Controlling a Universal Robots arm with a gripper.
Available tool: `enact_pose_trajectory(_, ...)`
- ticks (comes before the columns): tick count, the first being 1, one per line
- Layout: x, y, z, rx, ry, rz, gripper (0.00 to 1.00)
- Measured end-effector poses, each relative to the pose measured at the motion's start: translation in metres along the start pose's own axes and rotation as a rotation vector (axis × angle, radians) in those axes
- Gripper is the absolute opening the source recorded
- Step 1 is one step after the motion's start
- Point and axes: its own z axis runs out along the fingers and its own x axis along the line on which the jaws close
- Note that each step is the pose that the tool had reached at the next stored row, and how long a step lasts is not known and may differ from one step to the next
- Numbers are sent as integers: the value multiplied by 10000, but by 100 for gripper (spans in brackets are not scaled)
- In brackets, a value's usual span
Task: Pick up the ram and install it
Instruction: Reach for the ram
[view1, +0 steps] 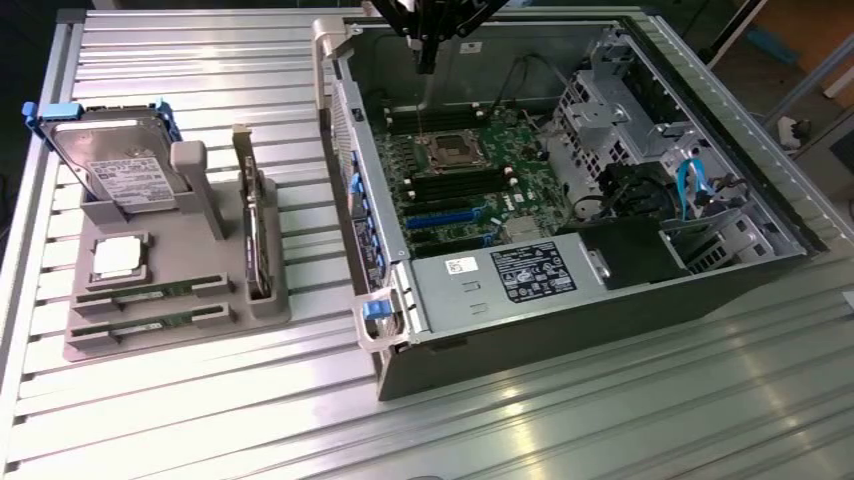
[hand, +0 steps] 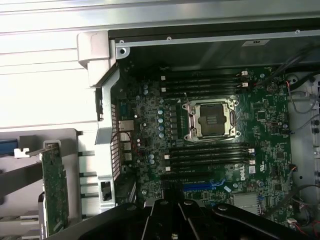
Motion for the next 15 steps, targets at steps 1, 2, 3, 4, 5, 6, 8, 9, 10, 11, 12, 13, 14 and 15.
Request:
enact_pose_trajectory(1,12,-1,0,1,1,-2,11)
enact_pose_trajectory(2,24,-2,0,2,2,-2,11)
enact_pose_trajectory(3,38,-3,0,3,2,-2,11)
enact_pose_trajectory(4,66,-5,1,2,2,-3,11)
enact_pose_trajectory(5,87,-7,2,2,2,-3,11)
enact_pose_trajectory(6,110,-9,2,2,2,-1,11)
enact_pose_trajectory(8,155,-12,3,1,1,-1,11)
enact_pose_trajectory(9,182,-14,2,2,2,-2,11)
enact_pose_trajectory(10,208,-16,2,3,2,-2,11)
enact_pose_trajectory(11,232,-18,2,3,2,-4,11)
enact_pose_trajectory(12,257,-20,2,2,2,-2,11)
enact_pose_trajectory(13,280,-21,1,2,1,-1,11)
enact_pose_trajectory(14,305,-23,1,2,1,-1,11)
enact_pose_trajectory(15,330,-25,1,1,1,-2,11)
